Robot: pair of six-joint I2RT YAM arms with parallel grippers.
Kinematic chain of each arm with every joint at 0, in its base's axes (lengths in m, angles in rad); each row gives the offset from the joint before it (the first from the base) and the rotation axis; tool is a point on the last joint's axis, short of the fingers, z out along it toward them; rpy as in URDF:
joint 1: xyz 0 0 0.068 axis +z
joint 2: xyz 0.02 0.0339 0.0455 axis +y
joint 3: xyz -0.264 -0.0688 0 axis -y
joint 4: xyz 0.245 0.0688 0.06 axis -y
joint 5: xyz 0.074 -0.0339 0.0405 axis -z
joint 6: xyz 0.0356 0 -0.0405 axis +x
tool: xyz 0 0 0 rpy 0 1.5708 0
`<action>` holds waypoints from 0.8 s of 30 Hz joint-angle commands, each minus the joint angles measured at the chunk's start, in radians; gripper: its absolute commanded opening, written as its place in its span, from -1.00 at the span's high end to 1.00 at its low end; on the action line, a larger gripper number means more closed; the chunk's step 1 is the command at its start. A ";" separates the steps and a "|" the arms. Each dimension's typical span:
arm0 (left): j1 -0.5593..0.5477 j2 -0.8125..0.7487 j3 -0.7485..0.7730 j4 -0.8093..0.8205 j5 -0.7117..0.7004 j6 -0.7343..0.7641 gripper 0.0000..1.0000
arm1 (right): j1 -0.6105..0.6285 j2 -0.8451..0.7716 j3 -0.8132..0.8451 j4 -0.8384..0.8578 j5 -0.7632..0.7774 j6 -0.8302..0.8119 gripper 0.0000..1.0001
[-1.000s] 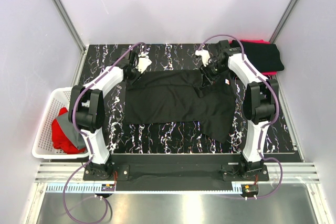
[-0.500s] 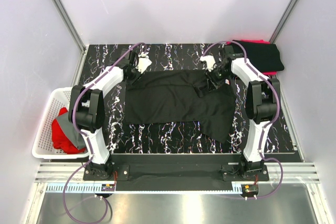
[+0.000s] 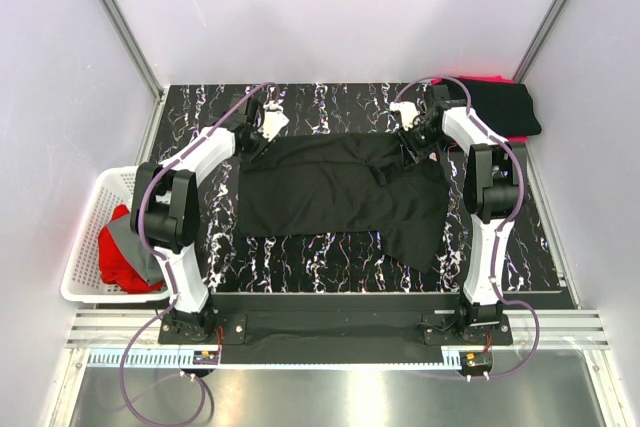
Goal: Fold and stack the t-shirts
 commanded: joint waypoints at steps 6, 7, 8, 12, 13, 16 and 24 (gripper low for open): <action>-0.009 -0.027 0.009 0.017 -0.020 0.013 0.19 | -0.024 0.044 0.081 0.022 -0.003 0.048 0.23; -0.011 -0.027 0.011 0.017 -0.020 0.013 0.19 | -0.026 0.047 0.086 0.019 -0.011 0.052 0.24; -0.011 -0.025 0.012 0.017 -0.020 0.013 0.19 | -0.026 0.048 0.086 0.019 -0.012 0.057 0.27; -0.011 -0.022 0.014 0.015 -0.022 0.016 0.19 | -0.029 0.045 0.080 0.001 -0.029 0.060 0.37; -0.011 -0.021 0.014 0.017 -0.022 0.015 0.19 | -0.029 0.045 0.080 -0.005 -0.038 0.060 0.37; -0.011 -0.017 0.015 0.017 -0.020 0.016 0.19 | -0.033 0.041 0.078 -0.031 -0.073 0.064 0.36; -0.014 -0.008 0.028 0.017 -0.017 0.012 0.19 | -0.040 0.048 0.081 -0.076 -0.144 0.078 0.36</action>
